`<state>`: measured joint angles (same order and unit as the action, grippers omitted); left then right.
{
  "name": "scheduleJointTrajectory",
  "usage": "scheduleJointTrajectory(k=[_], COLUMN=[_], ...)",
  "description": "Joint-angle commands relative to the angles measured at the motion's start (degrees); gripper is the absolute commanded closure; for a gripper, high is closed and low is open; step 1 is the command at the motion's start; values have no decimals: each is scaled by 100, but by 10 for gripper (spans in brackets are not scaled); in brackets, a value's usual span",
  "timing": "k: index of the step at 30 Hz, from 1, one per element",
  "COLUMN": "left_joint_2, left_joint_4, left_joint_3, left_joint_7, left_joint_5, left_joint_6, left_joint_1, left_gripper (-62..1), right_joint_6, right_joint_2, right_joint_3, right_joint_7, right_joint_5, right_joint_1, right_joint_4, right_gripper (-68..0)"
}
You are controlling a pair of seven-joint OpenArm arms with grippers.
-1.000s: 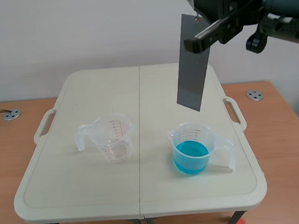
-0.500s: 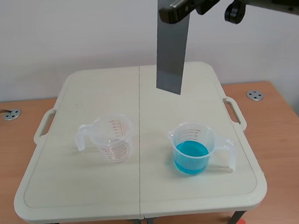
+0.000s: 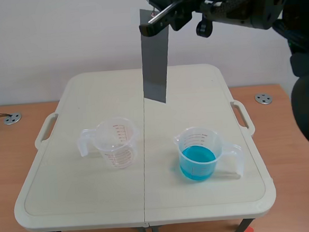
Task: Hold the metal plate by the orange handle, dip it into the blue solution, take it out and point at it, then put the plate back in the beaker on the left.
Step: 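Put the plate into the left beaker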
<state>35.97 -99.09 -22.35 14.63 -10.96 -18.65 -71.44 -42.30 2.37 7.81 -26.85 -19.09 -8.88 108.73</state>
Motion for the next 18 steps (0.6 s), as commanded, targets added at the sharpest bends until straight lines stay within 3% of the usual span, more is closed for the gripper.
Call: scheduleJointTrajectory(k=[1, 11, 18], left_joint_2=[-225, -957, -1134], left_joint_4=[-35, -35, -35], left_joint_3=[4, 4, 4], left_joint_7=[33, -391, -485], left_joint_5=[9, 7, 4], left_joint_6=[-13, -13, -37], left_joint_1=[0, 2, 2], left_gripper=[-26, -26, -26], right_joint_6=[-42, -42, -42], right_joint_2=[-11, 22, 37], right_joint_3=[70, 431, 669], right_joint_7=[157, 350, 457], right_joint_5=[-66, -66, -66], right_joint_1=[-203, -651, -863], right_joint_4=[-35, -752, -1032], right_gripper=[-13, -13, -13])
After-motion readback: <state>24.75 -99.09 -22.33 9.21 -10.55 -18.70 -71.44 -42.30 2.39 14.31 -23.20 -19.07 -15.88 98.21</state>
